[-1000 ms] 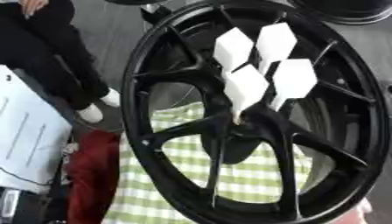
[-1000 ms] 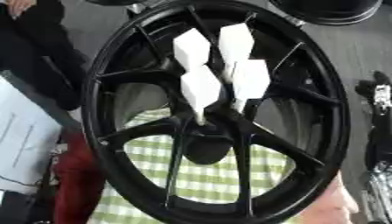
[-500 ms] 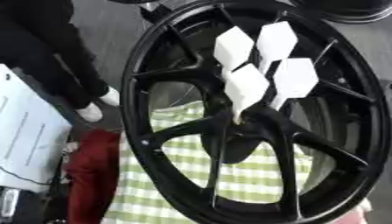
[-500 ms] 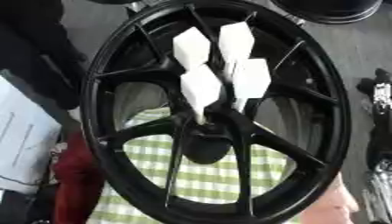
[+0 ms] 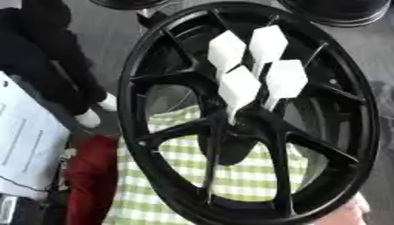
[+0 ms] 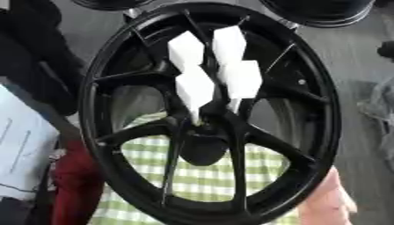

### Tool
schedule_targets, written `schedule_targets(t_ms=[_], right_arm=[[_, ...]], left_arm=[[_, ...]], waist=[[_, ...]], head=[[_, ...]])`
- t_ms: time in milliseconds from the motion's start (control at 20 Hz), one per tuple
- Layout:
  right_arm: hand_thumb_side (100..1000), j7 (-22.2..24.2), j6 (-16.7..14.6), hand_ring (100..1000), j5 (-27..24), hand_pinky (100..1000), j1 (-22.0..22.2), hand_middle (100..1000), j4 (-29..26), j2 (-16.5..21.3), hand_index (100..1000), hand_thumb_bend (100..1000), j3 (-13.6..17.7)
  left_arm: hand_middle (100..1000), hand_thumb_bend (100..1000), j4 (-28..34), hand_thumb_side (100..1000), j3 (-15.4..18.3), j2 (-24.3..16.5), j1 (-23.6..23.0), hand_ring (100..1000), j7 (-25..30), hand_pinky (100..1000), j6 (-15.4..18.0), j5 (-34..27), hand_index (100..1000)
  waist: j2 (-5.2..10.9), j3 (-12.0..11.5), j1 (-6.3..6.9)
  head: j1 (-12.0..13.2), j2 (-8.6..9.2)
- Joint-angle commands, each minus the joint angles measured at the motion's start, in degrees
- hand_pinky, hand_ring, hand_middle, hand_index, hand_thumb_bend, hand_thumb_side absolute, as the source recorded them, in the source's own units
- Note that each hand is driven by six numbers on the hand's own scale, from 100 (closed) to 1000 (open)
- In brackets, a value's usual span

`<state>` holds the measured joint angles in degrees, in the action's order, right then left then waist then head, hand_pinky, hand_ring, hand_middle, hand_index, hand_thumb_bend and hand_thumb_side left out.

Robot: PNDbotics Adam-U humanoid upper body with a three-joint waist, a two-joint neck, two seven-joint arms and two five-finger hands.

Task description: Pull the pin out of the wheel hub.

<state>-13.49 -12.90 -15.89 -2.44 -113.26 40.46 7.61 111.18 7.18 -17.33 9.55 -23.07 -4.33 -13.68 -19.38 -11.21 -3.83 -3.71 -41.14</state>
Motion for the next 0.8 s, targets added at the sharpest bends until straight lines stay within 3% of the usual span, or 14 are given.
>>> schedule_targets(t_ms=[50, 400, 550, 800], right_arm=[[518, 4.8, -2.8, 795, 0.3, 971, -0.7, 693, -1.3, 9.8, 825, 100, -0.5], [391, 12.1, -3.9, 796, 4.2, 940, -2.2, 709, -1.3, 25.9, 824, 100, -3.7], [361, 14.5, -4.5, 798, 6.1, 936, -3.5, 715, -1.3, 29.9, 825, 100, -5.5], [419, 20.8, -5.3, 804, 7.9, 935, -7.0, 725, -1.3, 34.7, 825, 100, -10.5]], left_arm=[[877, 227, 0.5, 875, -0.1, -2.0, 0.0, 843, 0.2, 552, 0.1, 0.2, 750], [877, 226, 0.3, 877, -0.4, -2.7, -0.3, 843, 0.6, 551, -0.1, 0.2, 749], [877, 225, 0.2, 877, -0.6, -2.9, -0.3, 843, 0.8, 551, -0.1, 0.1, 749], [877, 225, 0.1, 879, -1.1, -3.3, -0.2, 844, 1.3, 550, -0.3, -0.1, 748]], waist=[[1.48, 0.1, 0.27], [1.81, 0.3, -0.01], [1.88, 0.1, -0.10], [2.08, -0.4, -0.39]], head=[[-0.2, -0.18], [-0.3, -0.30], [-0.3, -0.30], [-0.9, -0.21]])
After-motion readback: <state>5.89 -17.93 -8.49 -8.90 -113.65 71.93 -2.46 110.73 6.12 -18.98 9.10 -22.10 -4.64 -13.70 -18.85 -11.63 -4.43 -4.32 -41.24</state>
